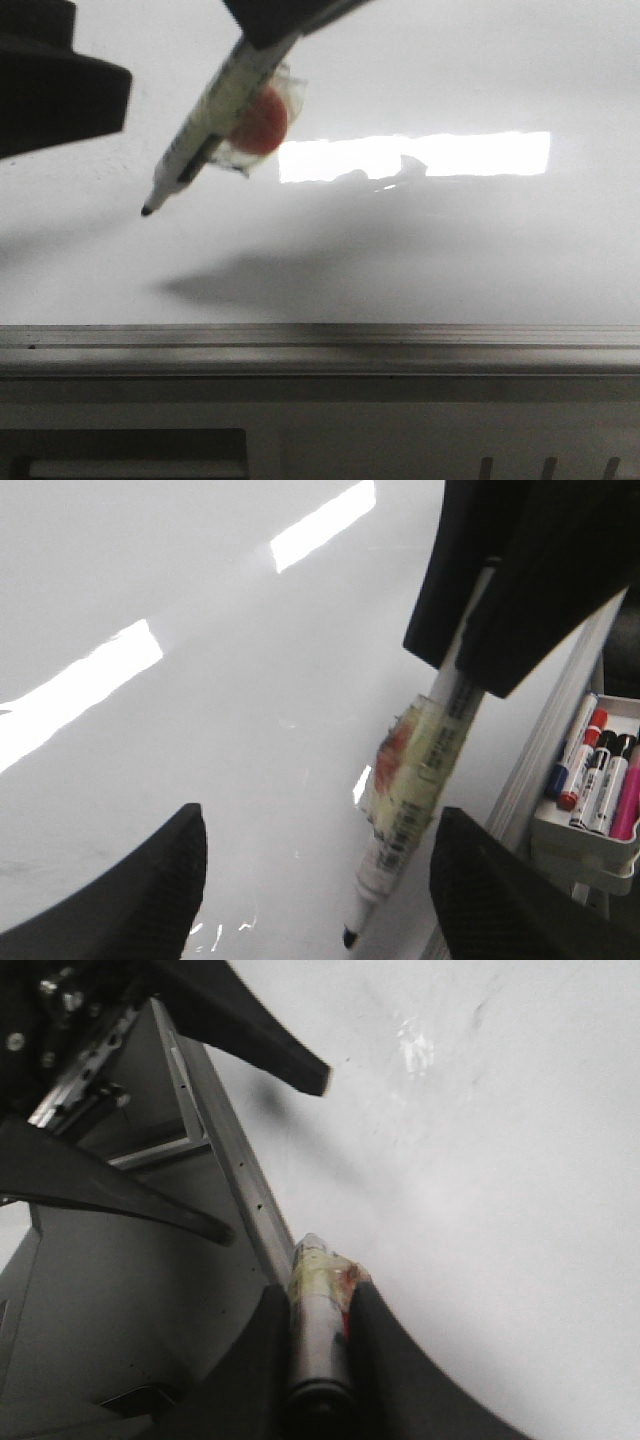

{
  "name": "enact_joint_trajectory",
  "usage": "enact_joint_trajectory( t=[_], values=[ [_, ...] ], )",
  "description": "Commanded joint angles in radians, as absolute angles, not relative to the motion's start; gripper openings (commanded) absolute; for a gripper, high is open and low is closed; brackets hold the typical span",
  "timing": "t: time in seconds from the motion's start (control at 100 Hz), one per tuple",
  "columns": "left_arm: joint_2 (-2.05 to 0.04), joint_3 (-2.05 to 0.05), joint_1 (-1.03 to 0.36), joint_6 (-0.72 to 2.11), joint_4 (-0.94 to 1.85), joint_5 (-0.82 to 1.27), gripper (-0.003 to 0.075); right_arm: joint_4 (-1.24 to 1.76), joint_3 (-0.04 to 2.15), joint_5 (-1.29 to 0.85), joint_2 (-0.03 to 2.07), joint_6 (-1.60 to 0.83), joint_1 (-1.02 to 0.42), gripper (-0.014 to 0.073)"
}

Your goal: Write number 3 on whiteboard

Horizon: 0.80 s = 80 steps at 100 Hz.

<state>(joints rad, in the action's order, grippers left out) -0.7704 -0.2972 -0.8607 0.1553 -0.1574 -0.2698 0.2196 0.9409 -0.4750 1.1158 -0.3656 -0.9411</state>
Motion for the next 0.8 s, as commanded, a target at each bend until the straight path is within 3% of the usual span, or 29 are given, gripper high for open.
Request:
enact_joint_trajectory(
  t=[0.0, 0.49, 0.79],
  values=[
    [-0.706, -0.327, -0.864, 0.145, -0.130, -0.296, 0.0451, 0.192, 1.020, -0.433, 1.104, -0.376, -0.918, -0.0066],
    [-0.609, -0.327, -0.697, 0.145, -0.130, -0.270, 0.0436, 0.168, 1.240, -0.549, 1.257, -0.376, -0.805, -0.0066],
    [-0.609, -0.327, -0.690, 0.145, -0.130, -0.274, 0.0436, 0.111, 1.258, -0.522, 1.307, -0.376, -0.795, -0.0066]
  ],
)
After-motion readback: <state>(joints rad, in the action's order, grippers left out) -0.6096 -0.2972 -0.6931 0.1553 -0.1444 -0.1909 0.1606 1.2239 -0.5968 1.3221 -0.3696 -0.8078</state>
